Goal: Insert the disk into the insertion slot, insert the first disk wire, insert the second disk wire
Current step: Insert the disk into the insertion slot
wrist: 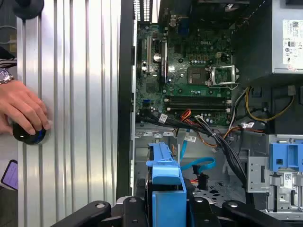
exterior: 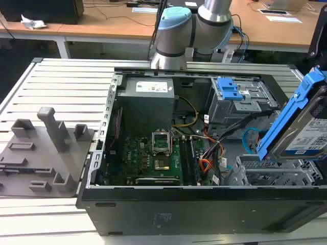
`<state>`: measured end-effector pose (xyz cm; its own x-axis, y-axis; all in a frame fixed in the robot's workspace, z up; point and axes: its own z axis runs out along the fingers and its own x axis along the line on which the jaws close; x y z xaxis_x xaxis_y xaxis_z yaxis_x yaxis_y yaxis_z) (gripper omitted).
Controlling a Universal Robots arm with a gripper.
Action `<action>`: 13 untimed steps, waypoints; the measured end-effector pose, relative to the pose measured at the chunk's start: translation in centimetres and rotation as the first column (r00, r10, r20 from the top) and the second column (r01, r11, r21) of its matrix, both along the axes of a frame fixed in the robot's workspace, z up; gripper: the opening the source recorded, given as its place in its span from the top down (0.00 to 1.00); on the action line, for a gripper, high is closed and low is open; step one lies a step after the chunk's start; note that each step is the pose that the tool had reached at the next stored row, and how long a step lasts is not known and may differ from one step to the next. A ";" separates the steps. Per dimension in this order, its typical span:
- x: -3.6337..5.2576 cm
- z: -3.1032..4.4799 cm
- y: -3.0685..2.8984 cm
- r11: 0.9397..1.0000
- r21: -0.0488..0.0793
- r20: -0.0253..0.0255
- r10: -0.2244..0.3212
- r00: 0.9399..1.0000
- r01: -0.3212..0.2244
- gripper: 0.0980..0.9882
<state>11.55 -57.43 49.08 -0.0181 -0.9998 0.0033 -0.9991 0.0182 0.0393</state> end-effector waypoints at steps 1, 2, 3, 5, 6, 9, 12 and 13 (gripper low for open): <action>-0.06 -0.24 0.00 1.000 0.000 0.000 0.000 1.000 0.000 0.70; -0.08 -0.57 0.00 1.000 0.000 0.000 0.000 1.000 0.000 0.70; -0.09 -0.73 0.00 1.000 0.000 0.000 0.000 1.000 0.000 0.70; -0.10 -1.06 0.00 1.000 0.000 0.000 0.000 1.000 0.000 0.70; -0.14 -1.16 0.00 1.000 0.000 0.000 0.000 1.000 0.000 0.70; -0.42 -1.34 0.00 1.000 0.000 0.000 0.000 1.000 0.000 0.70; -1.01 -1.46 0.54 1.000 0.000 0.000 0.000 1.000 0.000 0.70; -1.05 -1.47 0.69 1.000 0.000 0.000 0.000 1.000 0.000 0.70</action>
